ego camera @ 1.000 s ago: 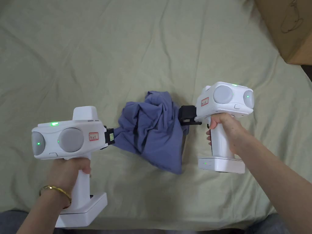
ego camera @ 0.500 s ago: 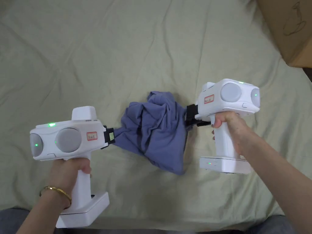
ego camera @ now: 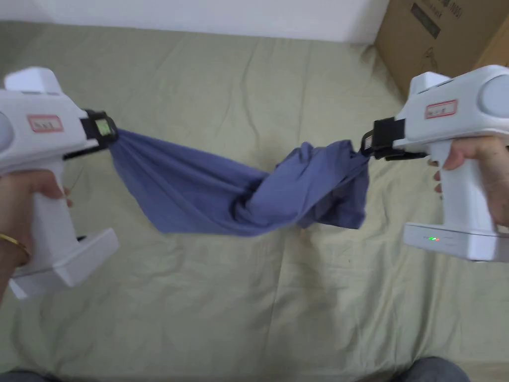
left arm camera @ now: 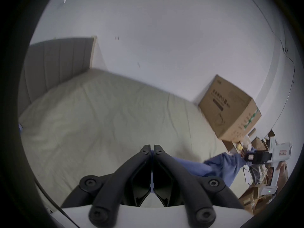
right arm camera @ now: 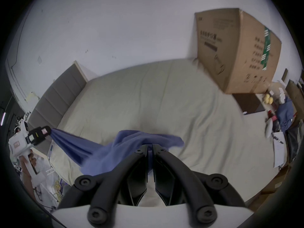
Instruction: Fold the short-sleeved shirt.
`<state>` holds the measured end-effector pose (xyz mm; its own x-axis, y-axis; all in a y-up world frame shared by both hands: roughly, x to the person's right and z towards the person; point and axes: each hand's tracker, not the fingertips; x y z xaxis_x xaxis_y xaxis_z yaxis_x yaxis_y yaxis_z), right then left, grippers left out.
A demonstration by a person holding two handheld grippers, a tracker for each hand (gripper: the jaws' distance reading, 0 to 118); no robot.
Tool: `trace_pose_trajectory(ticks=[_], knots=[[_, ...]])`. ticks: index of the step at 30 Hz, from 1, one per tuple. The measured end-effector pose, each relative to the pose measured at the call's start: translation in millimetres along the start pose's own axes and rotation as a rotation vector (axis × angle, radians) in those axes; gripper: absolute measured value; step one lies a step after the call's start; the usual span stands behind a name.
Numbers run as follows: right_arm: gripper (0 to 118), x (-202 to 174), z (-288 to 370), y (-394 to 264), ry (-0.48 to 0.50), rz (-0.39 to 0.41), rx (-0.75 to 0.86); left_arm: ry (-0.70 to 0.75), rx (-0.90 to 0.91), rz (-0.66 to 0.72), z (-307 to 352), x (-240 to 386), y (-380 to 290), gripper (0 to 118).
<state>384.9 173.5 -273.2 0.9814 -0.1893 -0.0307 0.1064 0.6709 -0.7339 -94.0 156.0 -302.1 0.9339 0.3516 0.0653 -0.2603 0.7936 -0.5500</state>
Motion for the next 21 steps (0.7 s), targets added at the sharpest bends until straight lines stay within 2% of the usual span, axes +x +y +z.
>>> trace_pose_trajectory(ticks=[4, 6, 9, 12, 15, 18, 21], knots=[[4, 24, 46, 22, -0.012, -0.059, 0.094, -0.01, 0.109, 0.011, 30, -3, 47, 0], [4, 33, 68, 31, 0.028, -0.115, 0.139, -0.064, 0.145, 0.04, 44, -3, 65, 0], [4, 36, 96, 39, 0.09, -0.169, 0.187, -0.072, 0.169, 0.038, 56, 4, 78, 0], [4, 24, 118, 47, 0.084, -0.143, 0.206, -0.066, 0.189, 0.013, 62, 15, 87, 0], [4, 12, 136, 61, 0.058, -0.079, 0.243, -0.072, 0.202, 0.003, 64, 25, 101, 0], [4, 4, 146, 81, 0.044, -0.069, 0.267, -0.06, 0.214, -0.026, 61, 36, 120, 0], [4, -3, 146, 108, -0.01, -0.044, 0.296, -0.052, 0.215, -0.014, 51, 44, 147, 0]])
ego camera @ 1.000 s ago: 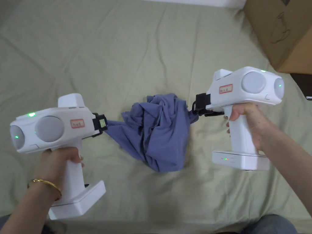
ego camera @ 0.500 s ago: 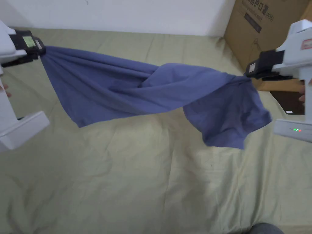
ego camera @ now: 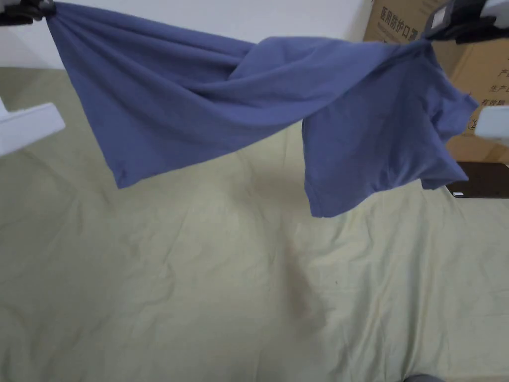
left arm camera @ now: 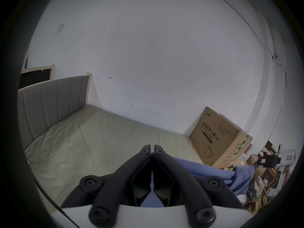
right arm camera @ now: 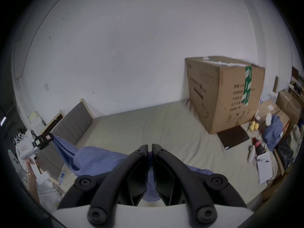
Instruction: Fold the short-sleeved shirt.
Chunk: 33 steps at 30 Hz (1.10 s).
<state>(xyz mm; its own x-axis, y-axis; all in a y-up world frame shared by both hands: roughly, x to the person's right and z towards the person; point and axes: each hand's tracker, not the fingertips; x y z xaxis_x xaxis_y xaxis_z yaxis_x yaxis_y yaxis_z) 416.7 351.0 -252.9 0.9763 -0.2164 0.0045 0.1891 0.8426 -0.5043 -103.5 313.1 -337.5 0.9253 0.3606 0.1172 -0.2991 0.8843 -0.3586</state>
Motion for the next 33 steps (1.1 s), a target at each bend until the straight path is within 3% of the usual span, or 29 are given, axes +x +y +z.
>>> trace_pose_trajectory(ticks=[9, 17, 25, 30, 33], knots=[[4, -25, -67, 58, -0.137, 0.025, 0.053, 0.081, 0.021, -0.012, -66, 24, 52, 0], [4, -17, -156, 48, -0.216, 0.002, 0.044, 0.139, -0.041, -0.057, -139, 12, 26, 0], [4, 16, -221, -55, -0.22, -0.067, -0.152, 0.182, -0.274, -0.052, -169, -36, -92, 0], [4, 41, -222, -156, -0.204, -0.129, -0.304, 0.203, -0.41, -0.014, -142, -69, -183, 0], [4, 50, -205, -209, -0.195, -0.12, -0.349, 0.213, -0.47, -0.028, -114, -83, -229, 0]])
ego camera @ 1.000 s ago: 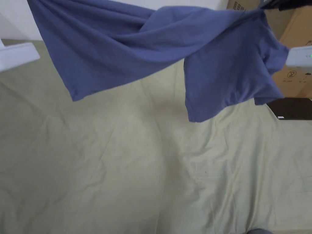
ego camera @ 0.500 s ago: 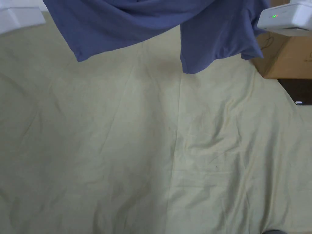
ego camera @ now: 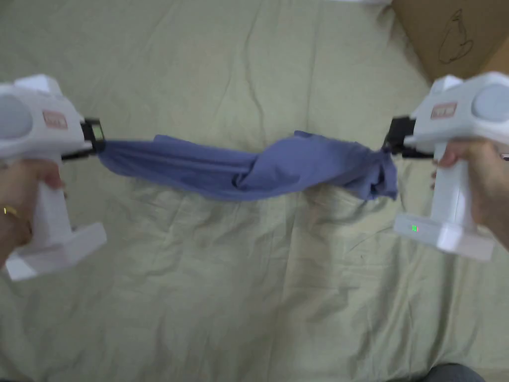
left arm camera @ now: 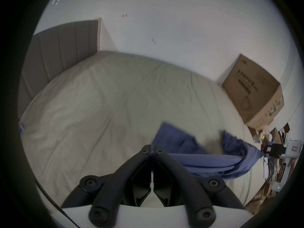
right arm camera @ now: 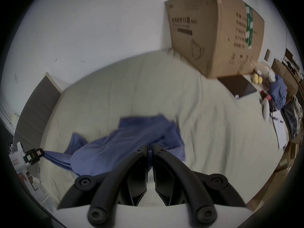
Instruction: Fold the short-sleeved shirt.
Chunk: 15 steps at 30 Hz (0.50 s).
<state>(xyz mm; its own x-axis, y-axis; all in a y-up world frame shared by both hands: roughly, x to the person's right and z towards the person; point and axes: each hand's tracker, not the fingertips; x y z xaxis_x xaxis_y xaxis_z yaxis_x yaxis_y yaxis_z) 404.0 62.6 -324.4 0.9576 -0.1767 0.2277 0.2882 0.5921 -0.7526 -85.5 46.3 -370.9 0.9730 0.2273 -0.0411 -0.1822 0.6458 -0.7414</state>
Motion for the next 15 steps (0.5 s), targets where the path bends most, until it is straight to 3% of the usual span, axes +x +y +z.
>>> trace_pose_trajectory(ticks=[6, 15], knots=[[4, 26, 21, -85, 0.042, -0.046, -0.045, -0.001, -0.071, 0.014, 20, -32, -85, 0], [4, 44, 47, -170, 0.062, -0.093, -0.101, 0.003, -0.081, 0.078, 65, -56, -160, 0]])
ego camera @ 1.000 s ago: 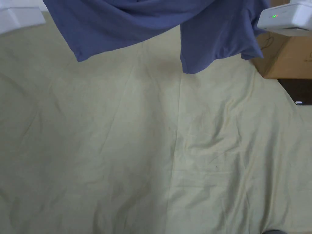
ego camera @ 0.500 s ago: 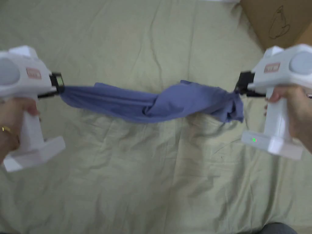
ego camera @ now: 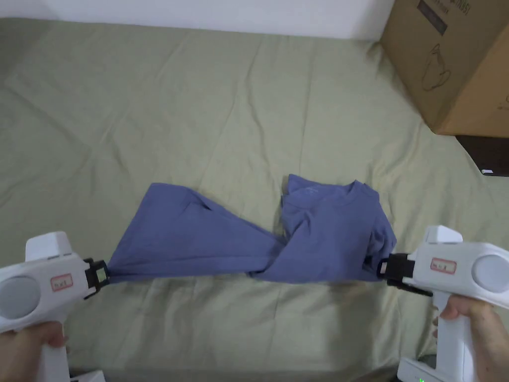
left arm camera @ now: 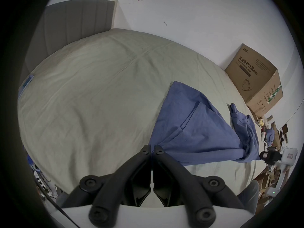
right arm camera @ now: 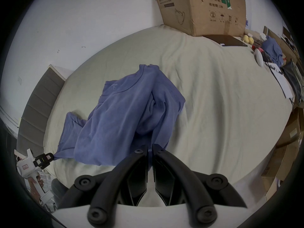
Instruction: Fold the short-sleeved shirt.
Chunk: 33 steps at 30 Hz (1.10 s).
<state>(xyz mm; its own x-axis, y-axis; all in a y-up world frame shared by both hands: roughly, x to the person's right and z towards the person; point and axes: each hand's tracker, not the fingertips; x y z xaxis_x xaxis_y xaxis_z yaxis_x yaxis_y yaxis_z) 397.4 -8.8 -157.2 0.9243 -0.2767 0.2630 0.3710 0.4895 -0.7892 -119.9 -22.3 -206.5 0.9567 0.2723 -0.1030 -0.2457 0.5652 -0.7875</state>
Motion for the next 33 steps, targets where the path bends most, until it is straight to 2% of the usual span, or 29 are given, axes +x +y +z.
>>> trace_pose_trajectory(ticks=[4, 7, 8, 9, 10, 11, 12, 16, 19, 23, 27, 28, 29, 30, 31, 32, 33], knots=[[5, 2, 9, -19, -0.001, -0.009, -0.012, -0.005, -0.004, 0.037, 12, -8, -14, 0], [8, -1, 19, -14, 0.006, -0.014, 0.003, -0.014, -0.008, 0.033, 18, -9, -10, 11], [20, -4, 25, -10, -0.035, 0.025, 0.053, 0.005, 0.003, 0.012, 20, -7, -6, 28], [44, -6, 32, -5, -0.049, 0.074, 0.087, 0.027, 0.027, -0.009, 24, -6, -1, 54], [83, -9, 39, 3, -0.076, 0.114, 0.107, 0.033, 0.061, -0.023, 30, -5, 7, 87], [102, -14, 49, 10, -0.104, 0.151, 0.139, 0.037, 0.098, -0.036, 38, -3, 14, 106], [107, -19, 61, 17, -0.114, 0.189, 0.184, 0.039, 0.146, -0.048, 46, 2, 23, 115], [107, -39, 109, 35, -0.11, 0.279, 0.406, -0.011, 0.341, -0.093, 85, 25, 52, 118], [107, -55, 142, 36, -0.09, 0.293, 0.598, 0.0, 0.501, -0.164, 108, 48, 60, 118], [109, -73, 157, 25, -0.175, 0.287, 0.792, 0.018, 0.652, -0.297, 118, 79, 46, 118], [105, -81, 152, 12, -0.154, 0.316, 0.81, 0.036, 0.719, -0.395, 115, 100, 26, 112], [104, -82, 150, 9, -0.145, 0.319, 0.809, 0.023, 0.724, -0.402, 114, 103, 23, 99], [100, -85, 148, 4, -0.144, 0.317, 0.807, 0.009, 0.72, -0.404, 114, 106, 19, 79], [90, -86, 146, 0, -0.128, 0.328, 0.8, -0.008, 0.714, -0.403, 114, 108, 16, 52], [63, -87, 144, -3, -0.116, 0.339, 0.794, -0.018, 0.708, -0.399, 114, 109, 14, 14], [34, -89, 142, -7, -0.108, 0.34, 0.787, -0.021, 0.695, -0.399, 111, 111, 13, 0], [5, -90, 140, -8, -0.099, 0.339, 0.776, -0.033, 0.681, -0.401, 110, 112, 12, 0]])
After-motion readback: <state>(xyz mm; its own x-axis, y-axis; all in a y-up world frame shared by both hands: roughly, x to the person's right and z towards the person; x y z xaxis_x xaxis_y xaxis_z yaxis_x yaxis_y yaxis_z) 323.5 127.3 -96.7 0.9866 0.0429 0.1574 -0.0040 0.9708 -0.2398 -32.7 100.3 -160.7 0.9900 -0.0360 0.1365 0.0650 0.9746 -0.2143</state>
